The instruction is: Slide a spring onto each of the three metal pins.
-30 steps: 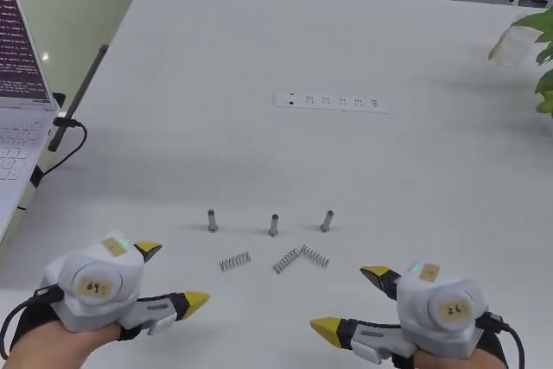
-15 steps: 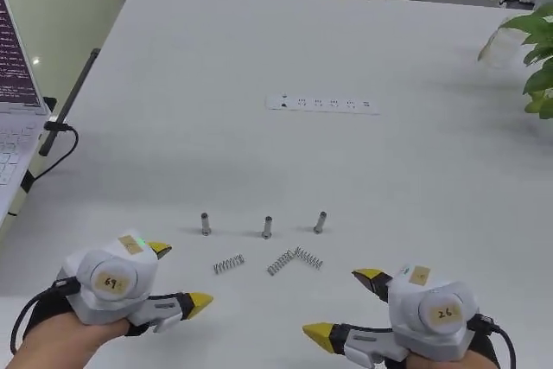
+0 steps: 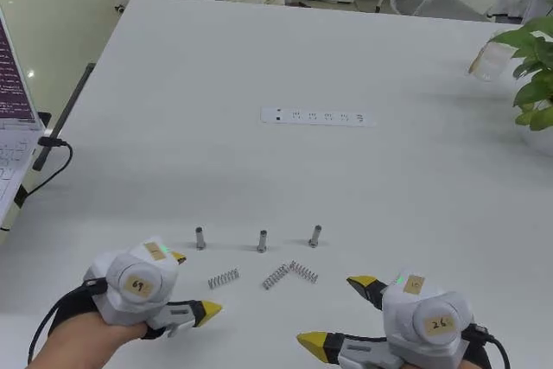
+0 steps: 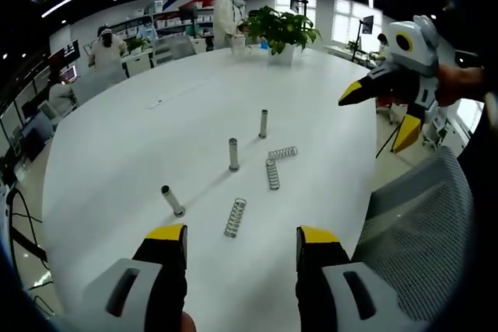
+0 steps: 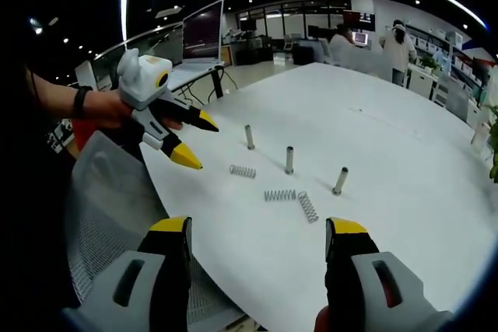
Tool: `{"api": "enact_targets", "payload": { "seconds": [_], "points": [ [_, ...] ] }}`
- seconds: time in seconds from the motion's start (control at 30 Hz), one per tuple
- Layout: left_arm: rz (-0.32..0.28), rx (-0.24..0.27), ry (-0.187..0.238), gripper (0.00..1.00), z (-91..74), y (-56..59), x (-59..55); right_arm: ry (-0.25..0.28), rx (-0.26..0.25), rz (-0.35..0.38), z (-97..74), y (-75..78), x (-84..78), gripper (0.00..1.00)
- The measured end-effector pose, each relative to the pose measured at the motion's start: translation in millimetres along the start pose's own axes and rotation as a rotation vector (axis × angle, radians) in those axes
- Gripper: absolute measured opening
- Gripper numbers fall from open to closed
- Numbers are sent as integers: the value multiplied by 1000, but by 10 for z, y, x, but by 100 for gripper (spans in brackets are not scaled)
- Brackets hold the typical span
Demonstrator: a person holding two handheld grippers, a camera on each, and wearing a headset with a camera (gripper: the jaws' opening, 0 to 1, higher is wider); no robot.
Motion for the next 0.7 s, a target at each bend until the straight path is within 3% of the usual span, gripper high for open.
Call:
{"api": "enact_targets", "payload": {
  "seconds": [0.7],
  "points": [
    [25,-22,-73,33,414,-92,-54,16,-24,10,-82,14,32,68]
  ]
}}
Point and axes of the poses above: the centre of the closed fingertips' face, and the gripper's own axes: z roughly forward along the fingers, y roughly to its right, x roughly out of its top, the point moved 3 cm from there along -z, roughly backward along the fingers
